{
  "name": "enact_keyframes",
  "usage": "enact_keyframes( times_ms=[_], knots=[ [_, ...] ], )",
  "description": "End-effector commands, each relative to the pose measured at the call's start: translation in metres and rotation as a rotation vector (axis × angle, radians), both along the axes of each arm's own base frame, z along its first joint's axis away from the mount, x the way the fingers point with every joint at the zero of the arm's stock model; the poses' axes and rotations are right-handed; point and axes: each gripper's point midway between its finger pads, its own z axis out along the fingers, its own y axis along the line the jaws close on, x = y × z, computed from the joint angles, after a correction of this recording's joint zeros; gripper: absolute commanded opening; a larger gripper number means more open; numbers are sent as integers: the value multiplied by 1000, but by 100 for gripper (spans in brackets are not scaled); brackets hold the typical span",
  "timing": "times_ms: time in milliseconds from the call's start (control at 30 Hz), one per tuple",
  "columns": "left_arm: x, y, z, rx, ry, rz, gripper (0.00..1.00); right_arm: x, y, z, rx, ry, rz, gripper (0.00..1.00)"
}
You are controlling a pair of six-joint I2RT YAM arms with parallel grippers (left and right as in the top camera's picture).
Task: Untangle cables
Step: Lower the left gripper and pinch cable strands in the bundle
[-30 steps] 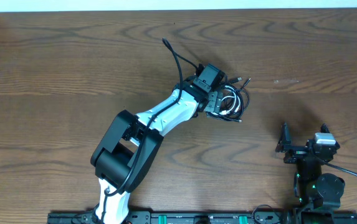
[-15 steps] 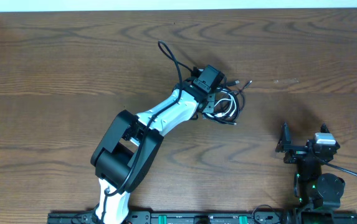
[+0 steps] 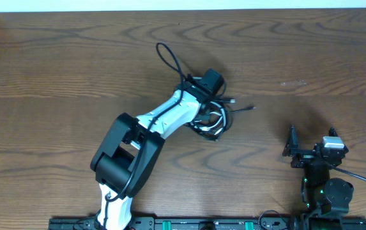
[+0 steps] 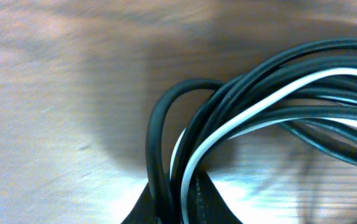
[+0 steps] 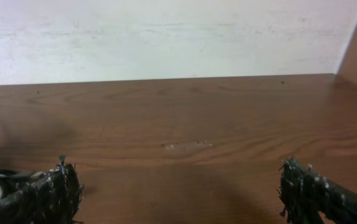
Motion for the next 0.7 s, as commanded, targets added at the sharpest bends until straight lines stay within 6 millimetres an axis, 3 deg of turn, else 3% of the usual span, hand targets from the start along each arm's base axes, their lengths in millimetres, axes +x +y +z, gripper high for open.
enact_keyframes(
  times_ms=[0,267,400,667],
  knots=[
    [3,23,17,48,-20,9,8,0,-1,-2,10,5,-9,99],
    [7,21,80,54,-119,-243,7,0,-1,-2,9,5,-9,99],
    [-3,5,112,-46,-153,-359,8,0,-1,-2,10,5,-9,99],
    [-16,-10,161,-186,-234,-428,8,0,-1,-2,10,5,-9,99]
  ],
)
